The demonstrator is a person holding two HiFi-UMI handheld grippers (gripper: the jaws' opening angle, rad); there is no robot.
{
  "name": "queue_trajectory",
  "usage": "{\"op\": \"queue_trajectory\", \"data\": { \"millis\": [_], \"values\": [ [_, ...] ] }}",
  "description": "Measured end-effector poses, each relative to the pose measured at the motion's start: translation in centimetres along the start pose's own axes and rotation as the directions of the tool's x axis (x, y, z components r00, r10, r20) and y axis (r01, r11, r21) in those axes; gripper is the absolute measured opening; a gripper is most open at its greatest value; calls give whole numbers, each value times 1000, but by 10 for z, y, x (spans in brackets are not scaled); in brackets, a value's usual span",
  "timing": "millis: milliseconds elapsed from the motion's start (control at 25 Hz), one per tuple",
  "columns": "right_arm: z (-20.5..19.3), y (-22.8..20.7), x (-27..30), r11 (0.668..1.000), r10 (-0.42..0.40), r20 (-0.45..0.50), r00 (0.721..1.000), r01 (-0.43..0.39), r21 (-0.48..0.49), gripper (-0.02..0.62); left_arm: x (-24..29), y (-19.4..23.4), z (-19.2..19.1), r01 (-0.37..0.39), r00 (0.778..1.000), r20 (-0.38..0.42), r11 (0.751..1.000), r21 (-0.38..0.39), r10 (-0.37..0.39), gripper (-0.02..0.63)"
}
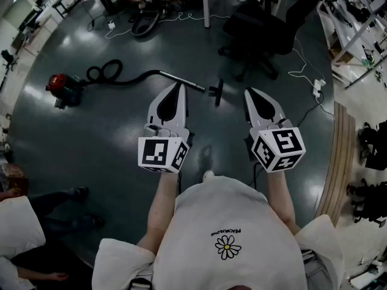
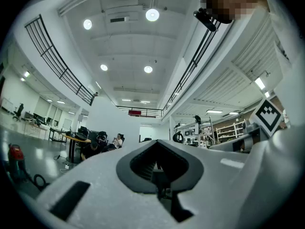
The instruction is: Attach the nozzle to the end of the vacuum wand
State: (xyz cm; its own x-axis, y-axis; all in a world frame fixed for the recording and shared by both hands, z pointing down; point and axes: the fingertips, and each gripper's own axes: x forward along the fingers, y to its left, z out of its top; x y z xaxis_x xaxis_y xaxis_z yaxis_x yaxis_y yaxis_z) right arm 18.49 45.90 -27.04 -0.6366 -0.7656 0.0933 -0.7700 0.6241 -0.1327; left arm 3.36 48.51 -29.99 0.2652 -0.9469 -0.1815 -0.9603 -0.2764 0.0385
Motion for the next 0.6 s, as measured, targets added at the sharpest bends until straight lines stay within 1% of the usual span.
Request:
{"op": "queue_trajectory", "data": {
  "millis": [320,480,600],
  "values": [
    [-4,12,-3,1000,16,1,1000,-16,-5,5,-15,4,1,-3,1000,11,1000,1,3,5],
    [-7,17,-1,999,20,-1,1000,-20,36,5,-20,16,0,-23,1000,10,1000,-19,23,5],
    [-10,19,0,997,26,-2,1000,-25,67,5,-24,23,-3,-23,1000,12,999,-36,24,5]
  ]
}}
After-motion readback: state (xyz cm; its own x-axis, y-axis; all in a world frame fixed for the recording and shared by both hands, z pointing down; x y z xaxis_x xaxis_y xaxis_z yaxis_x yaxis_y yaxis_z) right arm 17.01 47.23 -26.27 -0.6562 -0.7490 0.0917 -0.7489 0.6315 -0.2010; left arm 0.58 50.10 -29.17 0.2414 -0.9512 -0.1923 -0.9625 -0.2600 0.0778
